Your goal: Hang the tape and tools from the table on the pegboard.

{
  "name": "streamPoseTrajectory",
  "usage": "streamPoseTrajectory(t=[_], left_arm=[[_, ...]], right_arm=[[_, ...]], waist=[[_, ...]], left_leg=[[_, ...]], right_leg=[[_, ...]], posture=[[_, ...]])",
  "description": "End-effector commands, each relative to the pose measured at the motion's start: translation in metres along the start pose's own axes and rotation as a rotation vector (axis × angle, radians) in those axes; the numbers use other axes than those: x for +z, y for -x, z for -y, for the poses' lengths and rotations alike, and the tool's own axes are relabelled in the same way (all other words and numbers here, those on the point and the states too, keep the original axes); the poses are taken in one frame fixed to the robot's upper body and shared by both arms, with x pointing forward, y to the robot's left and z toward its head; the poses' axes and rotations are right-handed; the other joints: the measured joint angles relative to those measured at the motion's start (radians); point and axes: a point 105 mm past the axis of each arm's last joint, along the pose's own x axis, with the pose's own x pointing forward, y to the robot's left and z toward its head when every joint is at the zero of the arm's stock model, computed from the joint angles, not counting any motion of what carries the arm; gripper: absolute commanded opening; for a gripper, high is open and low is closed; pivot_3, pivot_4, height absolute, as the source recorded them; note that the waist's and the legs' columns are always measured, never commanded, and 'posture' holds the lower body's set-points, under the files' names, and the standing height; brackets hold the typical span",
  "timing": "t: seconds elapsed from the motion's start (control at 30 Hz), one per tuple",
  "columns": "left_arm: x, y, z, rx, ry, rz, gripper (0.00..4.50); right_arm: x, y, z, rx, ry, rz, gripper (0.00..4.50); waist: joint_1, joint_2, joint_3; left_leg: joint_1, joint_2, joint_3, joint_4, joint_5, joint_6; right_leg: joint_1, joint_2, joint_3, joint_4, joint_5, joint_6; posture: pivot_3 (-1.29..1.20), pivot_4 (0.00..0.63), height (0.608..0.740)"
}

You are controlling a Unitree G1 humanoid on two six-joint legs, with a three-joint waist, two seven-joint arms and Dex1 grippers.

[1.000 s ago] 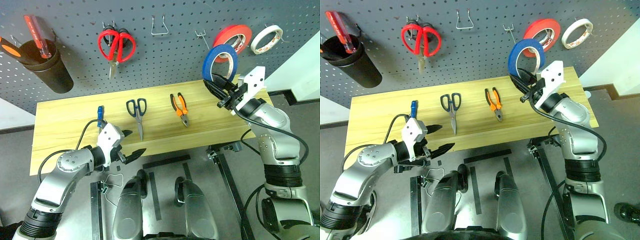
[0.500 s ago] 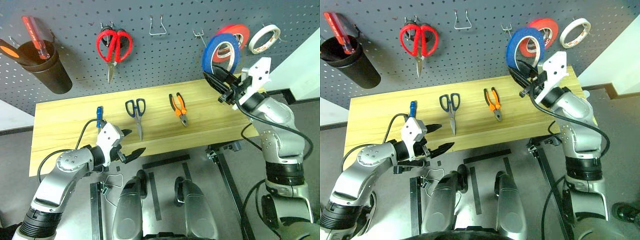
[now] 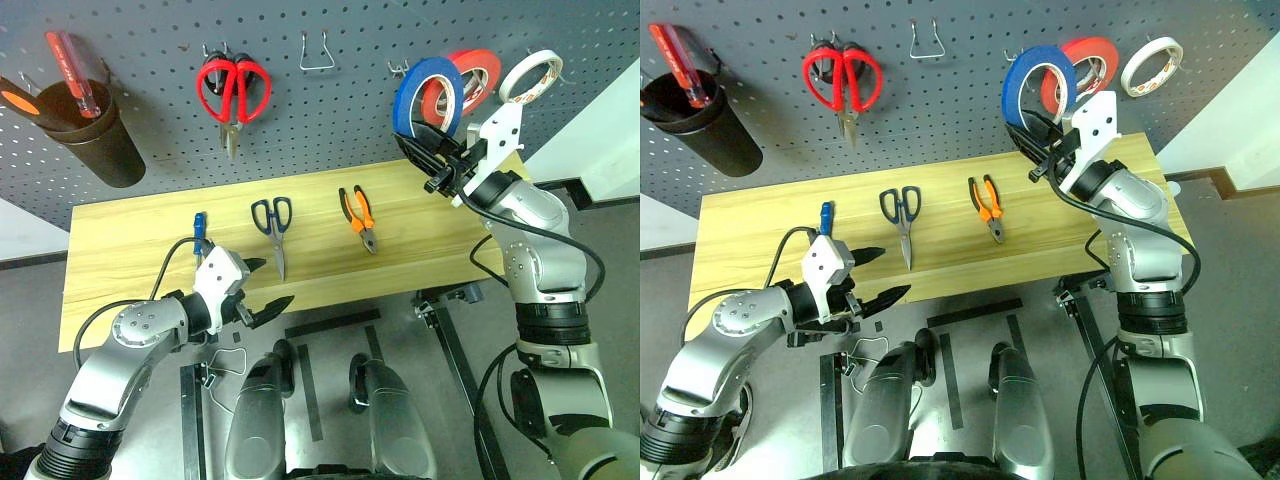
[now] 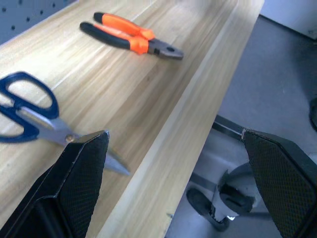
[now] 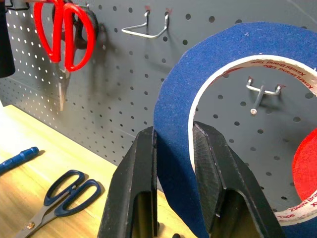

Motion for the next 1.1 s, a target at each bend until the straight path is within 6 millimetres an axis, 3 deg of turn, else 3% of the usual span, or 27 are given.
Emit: streamPoseTrajectory(t=[0.03,0.47,0.8,1.1], left_arm=[[0.025,0.005,-0.001,0.010,-0.045,0.066,4.50],[0.033,0.010,0.001,0.027,-0.064,0.065,4.50],[0.040,0.009,0.001,0.031,-0.074,0.073,4.50],[0.040,0.011,0.001,0.044,-0.073,0.070,4.50]], right_arm=[[0.007,-0.002,0.001,0.006,0.028,0.034,0.68],[-0.010,-0.009,0.009,-0.018,0.006,0.017,0.68],[-0.032,-0.042,0.023,-0.075,-0.029,0.002,0.68],[-0.039,-0.054,0.032,-0.120,-0.047,0.003,0.68]], waist=[[0.000,0.000,0.000],[0.000,0.000,0.000],[0.000,0.000,0.000],[0.000,0.000,0.000]], left_leg=[[0.000,0.000,0.000,0.000,0.000,0.000],[0.000,0.000,0.000,0.001,0.000,0.000],[0.001,-0.001,0.000,0.001,0.000,0.000],[0.001,0.000,0.000,0.001,0.000,0.000]], right_leg=[[0.000,0.000,0.000,0.000,0.000,0.000],[0.000,0.000,0.000,0.001,0.000,0.000],[0.000,0.000,0.000,0.002,0.000,0.000],[0.000,0.000,0.000,0.002,0.000,0.000]], posture=[[0.09,0.347,0.717],[0.11,0.353,0.717],[0.13,0.364,0.717],[0.13,0.366,0.717]])
